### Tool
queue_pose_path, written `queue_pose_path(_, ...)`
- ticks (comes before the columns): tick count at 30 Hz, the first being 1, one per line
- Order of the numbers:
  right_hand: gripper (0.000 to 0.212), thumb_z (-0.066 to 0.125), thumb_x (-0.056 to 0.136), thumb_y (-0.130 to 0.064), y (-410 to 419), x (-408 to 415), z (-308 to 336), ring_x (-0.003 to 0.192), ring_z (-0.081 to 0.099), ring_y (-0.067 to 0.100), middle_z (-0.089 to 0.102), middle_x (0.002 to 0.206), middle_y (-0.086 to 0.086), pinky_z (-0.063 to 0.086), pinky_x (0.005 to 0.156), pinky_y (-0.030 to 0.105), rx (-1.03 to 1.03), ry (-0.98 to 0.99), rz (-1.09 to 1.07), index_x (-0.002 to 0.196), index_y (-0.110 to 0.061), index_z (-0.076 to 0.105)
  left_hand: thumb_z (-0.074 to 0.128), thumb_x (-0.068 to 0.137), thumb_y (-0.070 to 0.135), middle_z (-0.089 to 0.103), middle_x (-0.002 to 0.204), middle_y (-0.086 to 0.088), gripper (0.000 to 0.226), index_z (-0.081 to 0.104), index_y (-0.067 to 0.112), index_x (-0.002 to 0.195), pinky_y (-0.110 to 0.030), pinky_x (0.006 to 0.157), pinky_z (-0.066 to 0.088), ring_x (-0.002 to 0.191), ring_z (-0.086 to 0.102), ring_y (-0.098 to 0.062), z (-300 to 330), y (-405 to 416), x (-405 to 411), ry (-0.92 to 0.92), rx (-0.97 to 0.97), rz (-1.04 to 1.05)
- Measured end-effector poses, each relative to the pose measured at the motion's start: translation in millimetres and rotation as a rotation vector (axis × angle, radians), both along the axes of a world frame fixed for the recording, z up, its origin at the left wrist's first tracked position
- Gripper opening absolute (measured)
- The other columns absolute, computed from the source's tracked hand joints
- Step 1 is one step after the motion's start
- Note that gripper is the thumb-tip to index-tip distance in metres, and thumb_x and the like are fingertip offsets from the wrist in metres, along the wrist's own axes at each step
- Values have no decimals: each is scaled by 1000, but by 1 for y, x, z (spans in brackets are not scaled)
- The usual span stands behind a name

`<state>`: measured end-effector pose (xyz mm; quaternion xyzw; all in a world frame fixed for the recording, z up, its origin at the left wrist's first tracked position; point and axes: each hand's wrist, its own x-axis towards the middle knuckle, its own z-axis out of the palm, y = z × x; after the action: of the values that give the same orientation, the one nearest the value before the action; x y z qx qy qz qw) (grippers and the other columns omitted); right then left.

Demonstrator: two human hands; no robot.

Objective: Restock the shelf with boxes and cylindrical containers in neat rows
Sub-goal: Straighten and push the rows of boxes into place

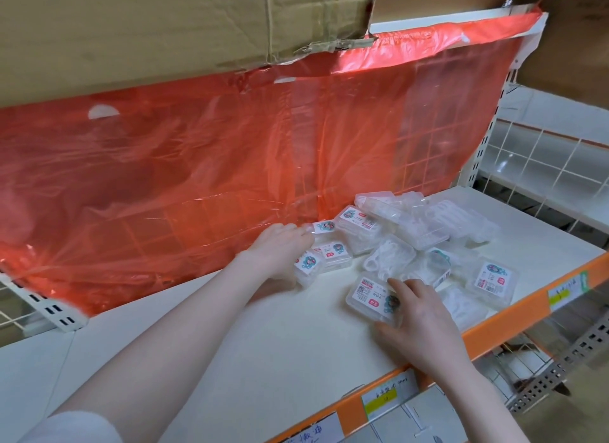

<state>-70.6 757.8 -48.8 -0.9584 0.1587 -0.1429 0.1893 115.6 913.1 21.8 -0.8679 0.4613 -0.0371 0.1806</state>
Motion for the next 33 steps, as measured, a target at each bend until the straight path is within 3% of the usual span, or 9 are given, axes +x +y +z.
queue_pose_path(5,71,69,70,-34,-2,0,-1,106,46,21,50,111,1,37,87,27,-3,-3,18,135,-14,46,65,76,50,49,120,-2,70,38,19,132,-32,91,34,113,44,-23,6,8,-15,-54,-154,101)
queue_pose_path(11,70,68,68,-35,-2,4,-4,103,47,22,52,108,2,40,83,30,10,-8,84,132,-14,49,65,76,52,46,119,2,60,42,20,121,-30,89,33,113,42,-21,1,42,-45,-84,-306,293)
queue_pose_path(18,69,73,64,-28,18,14,-12,103,50,28,56,107,7,41,85,35,38,-30,211,128,-8,54,63,78,52,45,122,7,59,40,27,127,-29,90,36,116,39,-16,-23,110,-95,70,-410,519)
queue_pose_path(24,62,65,67,-32,68,16,-3,105,47,23,52,109,2,42,84,32,15,0,315,125,-16,51,64,77,48,42,129,10,63,37,30,132,-27,97,35,122,37,-12,-26,178,-130,142,-363,596)
queue_pose_path(33,62,66,65,-37,201,13,14,102,51,25,54,107,4,42,84,33,-74,-13,440,121,-16,51,65,77,42,43,129,9,64,38,30,134,-25,94,35,122,38,-13,-19,309,-181,68,-509,730)
